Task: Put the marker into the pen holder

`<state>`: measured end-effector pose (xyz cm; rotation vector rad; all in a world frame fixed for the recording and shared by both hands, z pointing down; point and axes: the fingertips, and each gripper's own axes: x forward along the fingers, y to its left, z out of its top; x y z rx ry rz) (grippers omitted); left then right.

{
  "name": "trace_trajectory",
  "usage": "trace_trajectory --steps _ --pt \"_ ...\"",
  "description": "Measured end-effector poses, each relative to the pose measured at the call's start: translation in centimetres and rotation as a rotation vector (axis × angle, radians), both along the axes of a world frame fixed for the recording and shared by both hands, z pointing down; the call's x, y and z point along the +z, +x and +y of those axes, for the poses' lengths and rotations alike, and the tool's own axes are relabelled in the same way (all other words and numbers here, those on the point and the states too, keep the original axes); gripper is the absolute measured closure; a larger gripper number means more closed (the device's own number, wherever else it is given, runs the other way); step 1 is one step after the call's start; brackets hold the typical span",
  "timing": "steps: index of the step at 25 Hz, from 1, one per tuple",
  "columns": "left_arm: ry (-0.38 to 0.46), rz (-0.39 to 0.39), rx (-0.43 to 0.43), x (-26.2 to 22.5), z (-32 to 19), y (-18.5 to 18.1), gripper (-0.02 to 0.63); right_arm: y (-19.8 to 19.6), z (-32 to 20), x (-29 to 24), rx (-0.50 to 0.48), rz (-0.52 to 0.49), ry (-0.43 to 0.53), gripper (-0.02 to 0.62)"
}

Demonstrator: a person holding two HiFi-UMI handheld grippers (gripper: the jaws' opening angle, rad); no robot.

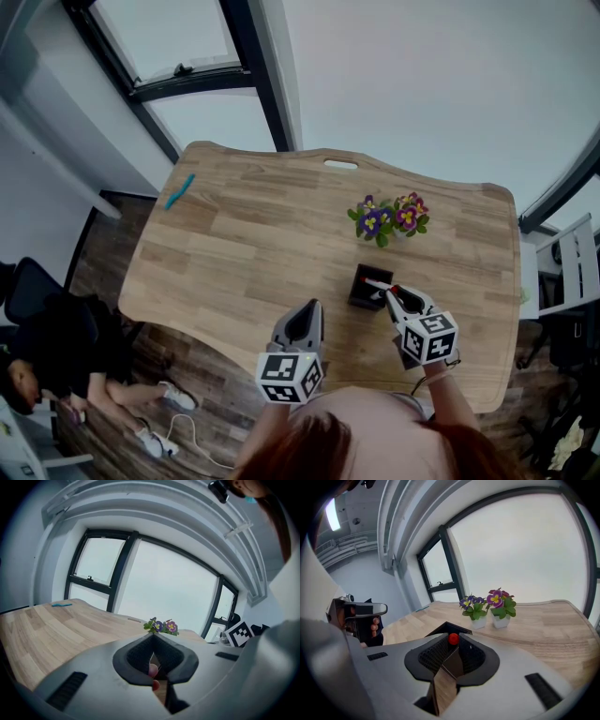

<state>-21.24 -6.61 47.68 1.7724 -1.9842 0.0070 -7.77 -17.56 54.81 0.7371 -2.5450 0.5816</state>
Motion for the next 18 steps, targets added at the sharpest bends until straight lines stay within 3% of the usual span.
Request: trace_trajectory --steps 18 --pt "-0.004 0.006 0.001 0.3 0.0 -0.6 0.604 -0.8 0.6 1.4 -0.030 0.045 -0.027 0.535"
